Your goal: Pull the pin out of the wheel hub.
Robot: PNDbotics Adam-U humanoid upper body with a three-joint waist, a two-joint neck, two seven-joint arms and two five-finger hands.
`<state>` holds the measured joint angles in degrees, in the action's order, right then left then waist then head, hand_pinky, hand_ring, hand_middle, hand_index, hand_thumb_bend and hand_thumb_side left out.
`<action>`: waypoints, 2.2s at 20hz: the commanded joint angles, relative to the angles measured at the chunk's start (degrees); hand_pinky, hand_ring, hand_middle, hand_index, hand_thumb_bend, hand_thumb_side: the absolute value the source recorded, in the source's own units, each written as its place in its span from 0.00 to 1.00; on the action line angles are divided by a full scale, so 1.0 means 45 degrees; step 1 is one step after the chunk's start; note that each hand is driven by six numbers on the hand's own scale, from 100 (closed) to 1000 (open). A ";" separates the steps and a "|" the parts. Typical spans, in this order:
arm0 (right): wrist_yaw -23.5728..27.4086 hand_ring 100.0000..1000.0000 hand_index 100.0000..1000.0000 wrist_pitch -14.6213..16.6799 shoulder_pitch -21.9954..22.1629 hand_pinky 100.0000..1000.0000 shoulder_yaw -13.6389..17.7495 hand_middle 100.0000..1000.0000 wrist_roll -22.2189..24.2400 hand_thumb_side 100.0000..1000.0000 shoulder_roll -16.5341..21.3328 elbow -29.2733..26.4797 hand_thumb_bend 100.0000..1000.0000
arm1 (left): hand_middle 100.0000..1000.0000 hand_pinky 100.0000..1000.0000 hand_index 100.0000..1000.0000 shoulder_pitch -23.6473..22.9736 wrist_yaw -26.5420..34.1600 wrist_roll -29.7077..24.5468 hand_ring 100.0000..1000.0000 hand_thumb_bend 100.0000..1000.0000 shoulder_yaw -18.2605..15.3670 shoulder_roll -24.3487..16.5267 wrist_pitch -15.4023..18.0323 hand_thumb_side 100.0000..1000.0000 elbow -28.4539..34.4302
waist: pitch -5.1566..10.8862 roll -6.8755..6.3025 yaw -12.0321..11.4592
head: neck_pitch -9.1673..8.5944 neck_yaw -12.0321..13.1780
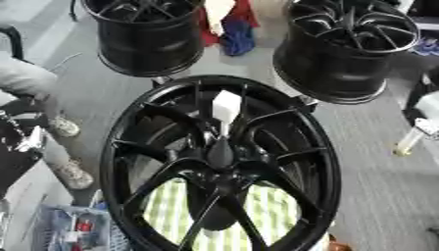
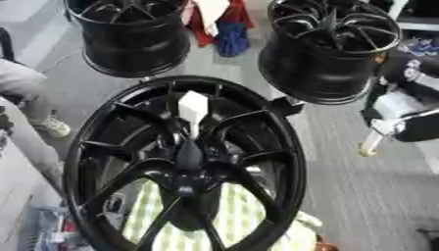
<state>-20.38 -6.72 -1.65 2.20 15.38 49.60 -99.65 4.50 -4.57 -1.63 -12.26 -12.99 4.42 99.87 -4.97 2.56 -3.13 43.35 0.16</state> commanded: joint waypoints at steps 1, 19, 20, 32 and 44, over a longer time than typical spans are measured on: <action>-0.1330 0.83 0.89 -0.0521 0.0590 0.88 0.1298 0.83 -0.1042 0.15 -0.0953 0.0734 0.04 | 0.65 0.60 0.79 0.0056 -0.0029 0.0090 0.59 0.13 -0.0146 -0.0099 0.0014 0.24 0.0224 | 0.0074 -0.0048 0.0019 | 0.0067 -0.0012; -0.0024 0.70 0.84 -0.0158 0.1633 0.78 0.2621 0.75 -0.6249 0.16 -0.5049 -0.0123 0.00 | 0.65 0.60 0.79 0.0052 0.0049 0.0152 0.59 0.12 -0.0192 0.0083 0.0021 0.24 0.0193 | 0.0108 -0.0230 -0.0081 | 0.0096 0.0064; 0.0167 0.70 0.84 -0.0056 0.1636 0.77 0.2585 0.74 -0.6407 0.16 -0.5175 -0.0213 0.00 | 0.65 0.60 0.79 0.0057 0.0049 0.0154 0.59 0.12 -0.0191 0.0098 0.0017 0.24 0.0189 | 0.0096 -0.0233 -0.0076 | 0.0093 0.0076; 0.3049 0.56 0.79 0.1511 0.1816 0.66 0.0986 0.65 -0.7851 0.14 -0.6560 -0.1634 0.00 | 0.65 0.60 0.78 0.0125 0.0051 0.0095 0.59 0.12 -0.0098 0.0288 -0.0010 0.24 0.0088 | -0.0011 -0.0284 -0.0113 | 0.0067 0.0050; 0.4114 0.55 0.78 0.2257 0.0915 0.65 -0.0319 0.62 -0.7112 0.14 -0.7576 -0.1111 0.00 | 0.64 0.59 0.78 0.0160 0.0057 -0.0045 0.58 0.11 0.0083 0.0488 -0.0014 0.24 -0.0050 | -0.0054 -0.0373 -0.0146 | 0.0062 -0.0009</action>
<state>-2.55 3.14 3.01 0.87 -17.02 15.15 -104.42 4.55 -4.44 -1.63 -12.07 -10.45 4.28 99.08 -5.65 1.05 -3.77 43.79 0.24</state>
